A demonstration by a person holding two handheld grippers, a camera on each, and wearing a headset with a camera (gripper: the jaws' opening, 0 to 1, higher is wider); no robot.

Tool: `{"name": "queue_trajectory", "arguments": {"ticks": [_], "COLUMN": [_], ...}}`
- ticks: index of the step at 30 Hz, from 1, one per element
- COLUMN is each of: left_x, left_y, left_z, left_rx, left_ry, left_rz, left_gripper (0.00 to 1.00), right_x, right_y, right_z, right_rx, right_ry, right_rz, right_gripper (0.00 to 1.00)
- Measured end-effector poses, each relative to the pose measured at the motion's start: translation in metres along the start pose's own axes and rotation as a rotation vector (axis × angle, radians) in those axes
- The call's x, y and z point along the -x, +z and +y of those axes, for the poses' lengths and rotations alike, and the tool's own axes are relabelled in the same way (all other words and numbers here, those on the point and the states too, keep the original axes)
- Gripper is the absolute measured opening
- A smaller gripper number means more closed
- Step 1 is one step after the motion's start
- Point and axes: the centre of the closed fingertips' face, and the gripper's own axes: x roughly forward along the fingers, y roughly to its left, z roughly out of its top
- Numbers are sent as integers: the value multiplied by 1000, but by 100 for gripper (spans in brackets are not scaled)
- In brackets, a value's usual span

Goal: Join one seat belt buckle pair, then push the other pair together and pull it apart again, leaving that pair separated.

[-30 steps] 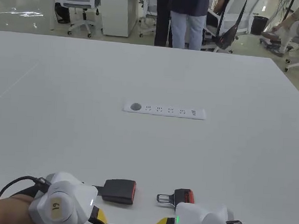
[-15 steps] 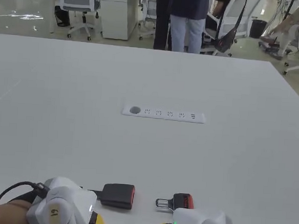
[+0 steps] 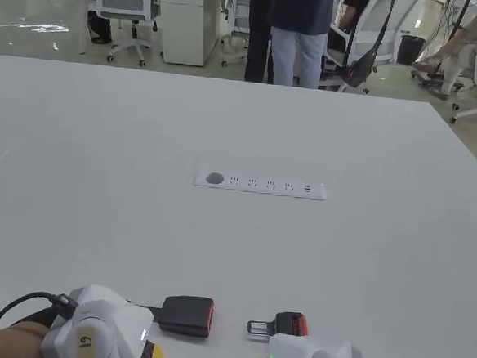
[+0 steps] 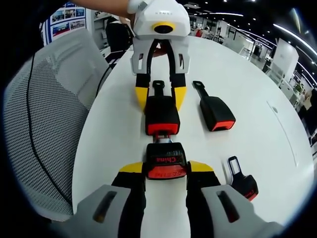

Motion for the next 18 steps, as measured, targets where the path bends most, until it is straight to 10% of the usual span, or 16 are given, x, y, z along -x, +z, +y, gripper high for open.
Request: {"name": "queue_trajectory", "arguments": {"ticks": [18], "left_x": [0], "left_y": [-2], "left_z": [1], "left_rx": [-8], "left_ry": [3], "left_rz": [19], "left_gripper": [31], "right_x": [-10], "right_y": [11], "right_z": [0], "right_rx": [-21], "right_ry": [-22], "right_rz": [1], "right_gripper": [28]}}
